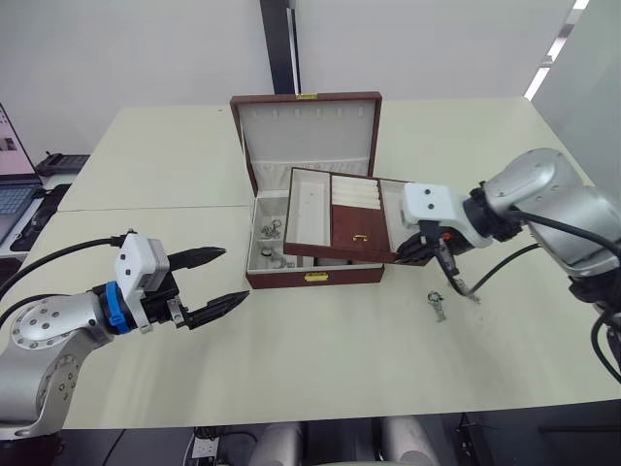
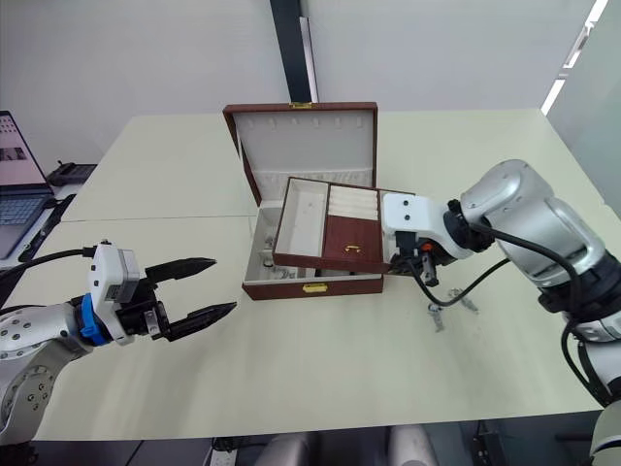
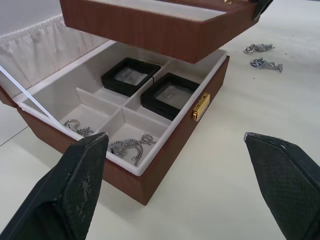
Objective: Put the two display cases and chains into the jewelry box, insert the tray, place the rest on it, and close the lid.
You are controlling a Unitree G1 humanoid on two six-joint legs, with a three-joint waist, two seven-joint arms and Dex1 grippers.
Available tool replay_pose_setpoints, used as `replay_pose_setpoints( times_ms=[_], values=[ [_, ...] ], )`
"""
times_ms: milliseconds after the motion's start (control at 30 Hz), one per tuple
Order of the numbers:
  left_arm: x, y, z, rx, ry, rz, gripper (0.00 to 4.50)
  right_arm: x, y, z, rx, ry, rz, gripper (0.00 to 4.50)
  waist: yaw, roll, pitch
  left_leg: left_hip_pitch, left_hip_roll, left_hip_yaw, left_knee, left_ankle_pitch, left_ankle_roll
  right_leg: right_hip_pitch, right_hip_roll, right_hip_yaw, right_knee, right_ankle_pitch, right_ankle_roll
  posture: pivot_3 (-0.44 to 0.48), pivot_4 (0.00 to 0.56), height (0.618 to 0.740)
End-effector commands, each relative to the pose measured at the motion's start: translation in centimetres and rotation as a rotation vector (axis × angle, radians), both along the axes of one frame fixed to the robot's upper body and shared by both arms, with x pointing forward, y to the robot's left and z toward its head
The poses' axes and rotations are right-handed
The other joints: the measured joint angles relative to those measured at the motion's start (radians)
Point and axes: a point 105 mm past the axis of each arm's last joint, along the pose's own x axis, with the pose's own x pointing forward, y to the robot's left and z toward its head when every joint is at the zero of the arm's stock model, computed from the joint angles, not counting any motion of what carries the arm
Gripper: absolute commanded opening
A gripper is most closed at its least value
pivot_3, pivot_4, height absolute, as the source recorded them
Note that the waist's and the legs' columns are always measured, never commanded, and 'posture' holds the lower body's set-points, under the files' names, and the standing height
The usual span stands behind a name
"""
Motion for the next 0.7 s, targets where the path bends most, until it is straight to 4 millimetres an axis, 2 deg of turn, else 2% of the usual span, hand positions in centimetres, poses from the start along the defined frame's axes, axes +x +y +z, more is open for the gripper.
replay_pose_setpoints(
  times_ms=[33,333,700],
  values=[
    [0.0,0.7,0.8,0.019,-0.049,0.015,4.50,0.9,1.5,1.3,0.003,-0.074,0.037,0.03,-0.001,0.000,0.000,0.000,0.000,0.000,0.000,0.000,0.000,0.000,0.000,0.000,0.000,0.000,0.000,0.000,0.150,0.740],
    [-0.1,0.9,1.0,0.026,-0.061,0.026,4.50,1.8,4.7,1.2,0.021,-0.079,0.098,0.03,0.000,0.000,0.000,0.000,0.000,-0.001,0.000,0.000,0.000,0.000,0.000,0.000,0.000,0.000,0.000,0.000,0.150,0.740],
    [-0.2,1.4,0.9,0.031,-0.068,0.049,4.50,2.5,6.0,0.7,0.041,-0.065,0.109,0.03,0.000,0.000,0.000,0.000,0.000,-0.001,0.000,0.000,-0.001,-0.001,0.000,0.000,0.001,0.000,0.000,0.000,0.150,0.740]
  ],
)
